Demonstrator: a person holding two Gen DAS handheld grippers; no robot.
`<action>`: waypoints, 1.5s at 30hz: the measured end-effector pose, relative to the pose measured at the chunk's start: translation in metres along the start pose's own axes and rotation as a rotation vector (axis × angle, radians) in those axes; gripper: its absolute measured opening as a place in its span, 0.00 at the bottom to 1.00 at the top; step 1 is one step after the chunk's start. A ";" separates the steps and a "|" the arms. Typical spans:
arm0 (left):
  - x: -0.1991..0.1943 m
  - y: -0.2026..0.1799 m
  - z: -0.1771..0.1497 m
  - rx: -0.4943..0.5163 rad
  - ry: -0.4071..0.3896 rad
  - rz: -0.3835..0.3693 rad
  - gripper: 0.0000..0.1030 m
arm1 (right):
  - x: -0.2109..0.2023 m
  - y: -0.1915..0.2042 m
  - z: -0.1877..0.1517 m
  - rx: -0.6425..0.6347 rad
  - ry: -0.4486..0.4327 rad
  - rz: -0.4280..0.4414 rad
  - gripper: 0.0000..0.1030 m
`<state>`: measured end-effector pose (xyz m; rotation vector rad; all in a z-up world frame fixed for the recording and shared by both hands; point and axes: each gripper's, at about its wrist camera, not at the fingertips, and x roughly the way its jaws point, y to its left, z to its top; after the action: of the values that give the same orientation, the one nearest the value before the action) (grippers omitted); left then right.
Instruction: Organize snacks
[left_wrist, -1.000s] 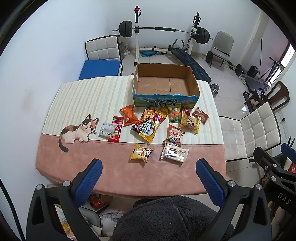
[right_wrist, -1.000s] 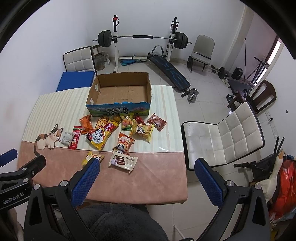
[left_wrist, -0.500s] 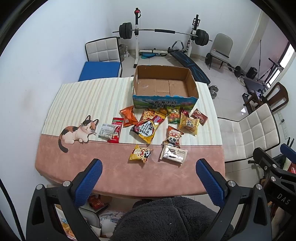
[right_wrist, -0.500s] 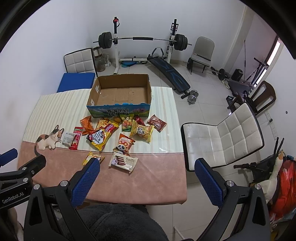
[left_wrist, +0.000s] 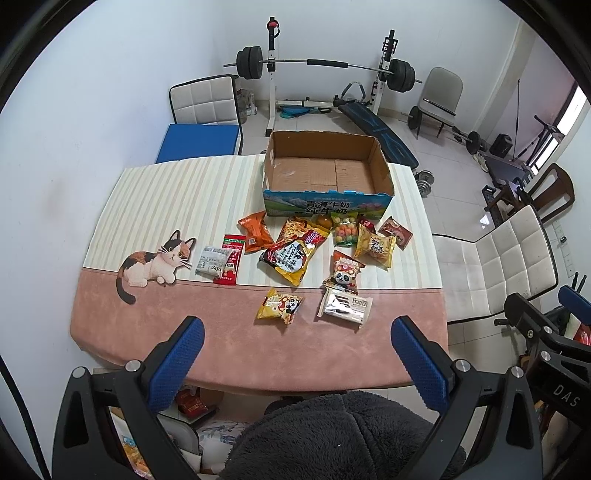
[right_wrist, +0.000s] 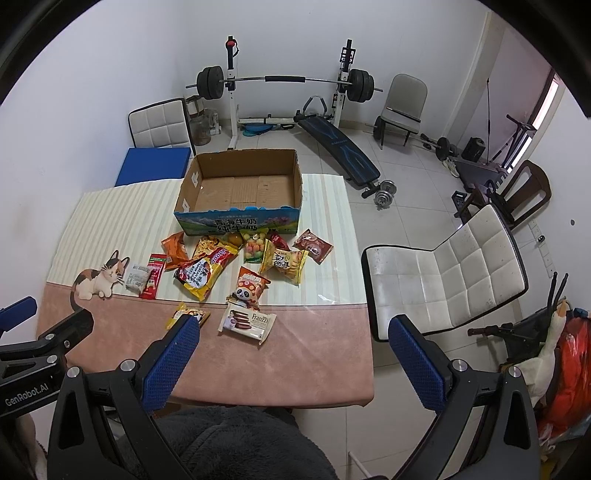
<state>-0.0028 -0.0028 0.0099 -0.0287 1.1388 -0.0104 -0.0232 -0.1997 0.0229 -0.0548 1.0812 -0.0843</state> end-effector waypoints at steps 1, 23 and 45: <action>-0.001 0.000 0.000 0.001 -0.001 0.000 1.00 | 0.000 0.000 0.000 0.000 0.000 0.001 1.00; -0.001 0.000 -0.002 0.001 -0.004 -0.001 1.00 | -0.014 0.013 0.014 -0.007 -0.008 0.007 1.00; 0.196 0.040 0.066 0.066 0.144 0.095 1.00 | 0.235 0.011 0.011 0.153 0.323 0.187 1.00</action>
<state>0.1391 0.0339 -0.1416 0.0862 1.2820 0.0349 0.0969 -0.2108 -0.1793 0.2040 1.3941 -0.0072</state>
